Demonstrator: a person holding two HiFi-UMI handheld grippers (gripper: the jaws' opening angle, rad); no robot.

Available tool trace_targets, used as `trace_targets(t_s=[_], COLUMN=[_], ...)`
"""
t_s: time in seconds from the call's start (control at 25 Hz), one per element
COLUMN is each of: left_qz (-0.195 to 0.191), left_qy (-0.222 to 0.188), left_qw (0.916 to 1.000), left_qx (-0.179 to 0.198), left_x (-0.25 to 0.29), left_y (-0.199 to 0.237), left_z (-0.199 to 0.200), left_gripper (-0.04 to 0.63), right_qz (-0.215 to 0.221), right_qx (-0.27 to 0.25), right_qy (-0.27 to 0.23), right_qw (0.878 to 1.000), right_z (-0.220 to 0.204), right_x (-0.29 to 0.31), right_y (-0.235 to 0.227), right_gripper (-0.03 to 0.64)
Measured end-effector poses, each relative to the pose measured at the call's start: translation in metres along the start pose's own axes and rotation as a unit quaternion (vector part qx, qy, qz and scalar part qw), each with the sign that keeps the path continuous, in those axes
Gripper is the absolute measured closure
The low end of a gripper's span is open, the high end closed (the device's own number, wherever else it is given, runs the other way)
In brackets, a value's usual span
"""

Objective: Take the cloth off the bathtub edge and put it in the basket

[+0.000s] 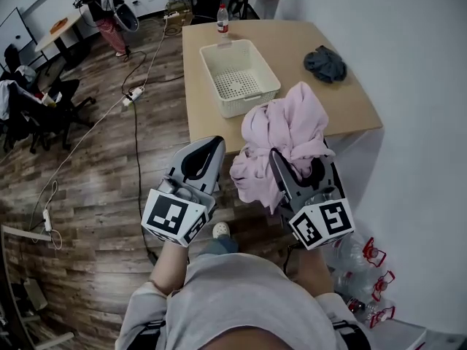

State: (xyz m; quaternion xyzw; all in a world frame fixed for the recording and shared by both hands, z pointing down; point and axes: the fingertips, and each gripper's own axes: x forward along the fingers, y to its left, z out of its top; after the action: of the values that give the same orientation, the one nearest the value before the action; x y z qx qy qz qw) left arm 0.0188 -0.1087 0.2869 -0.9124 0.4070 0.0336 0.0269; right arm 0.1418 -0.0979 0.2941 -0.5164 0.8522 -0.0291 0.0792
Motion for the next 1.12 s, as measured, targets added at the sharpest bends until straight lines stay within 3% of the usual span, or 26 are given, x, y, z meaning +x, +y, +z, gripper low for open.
trace_targets(t_s=[0.32, 0.76, 1.12], left_qz=[-0.007, -0.037, -0.050], left_qy=[0.000, 0.002, 0.008], left_qw=[1.0000, 0.9993, 0.9987], left_qx=[0.006, 0.007, 0.001], left_x=[0.017, 0.066, 0.085], left_y=[0.022, 0.095, 0.114], left_z=[-0.009, -0.012, -0.021], left_gripper=[0.598, 0.598, 0.598], right_qz=[-0.007, -0.031, -0.042], right_qx=[-0.001, -0.004, -0.002], right_qy=[-0.006, -0.014, -0.015], right_qw=[1.000, 0.999, 0.999], right_z=[-0.008, -0.008, -0.010], right_x=[0.023, 0.106, 0.127], right_y=[-0.008, -0.024, -0.034], right_gripper=[0.333, 0.333, 0.333])
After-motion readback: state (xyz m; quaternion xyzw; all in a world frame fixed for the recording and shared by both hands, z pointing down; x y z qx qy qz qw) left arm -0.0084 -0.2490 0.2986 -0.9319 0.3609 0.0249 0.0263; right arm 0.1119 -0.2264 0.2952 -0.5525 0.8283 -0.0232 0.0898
